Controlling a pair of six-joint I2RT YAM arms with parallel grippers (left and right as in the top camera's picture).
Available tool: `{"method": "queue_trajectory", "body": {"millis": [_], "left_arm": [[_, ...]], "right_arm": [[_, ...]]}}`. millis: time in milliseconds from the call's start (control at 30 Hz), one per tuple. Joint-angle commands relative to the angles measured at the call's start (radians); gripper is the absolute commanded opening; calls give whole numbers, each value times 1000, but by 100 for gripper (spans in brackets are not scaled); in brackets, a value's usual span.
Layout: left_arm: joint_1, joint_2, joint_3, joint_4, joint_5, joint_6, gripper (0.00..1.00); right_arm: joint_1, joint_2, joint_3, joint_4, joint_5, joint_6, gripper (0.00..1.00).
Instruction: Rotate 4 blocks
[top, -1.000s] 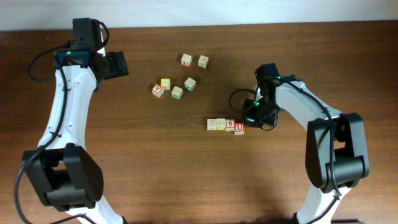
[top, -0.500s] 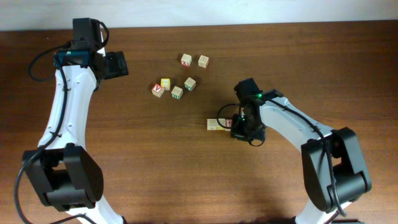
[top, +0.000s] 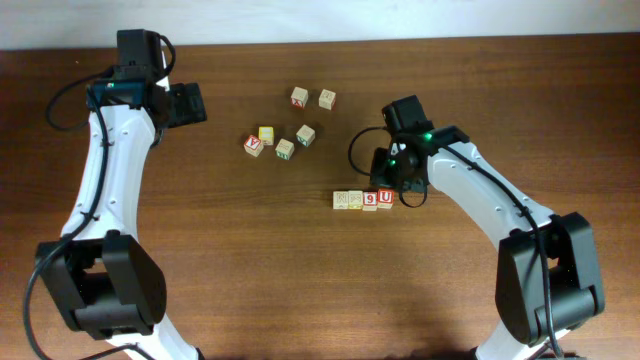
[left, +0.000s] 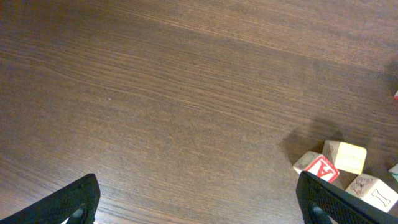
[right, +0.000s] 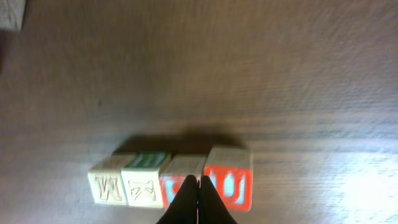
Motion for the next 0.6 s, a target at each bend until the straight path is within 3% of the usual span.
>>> {"method": "queue_trajectory", "body": {"millis": [0,233,567], "left_arm": [[2,-1,11,3,3,-12,99],[2,-1,11,3,3,-12,99],[2,-1,11,3,3,-12,99]], "right_arm": [[-2,38,11,49,92,-11,4],[0,141,10,73,32,-88,4],[10,140,11,83,1,-116,4]]}}
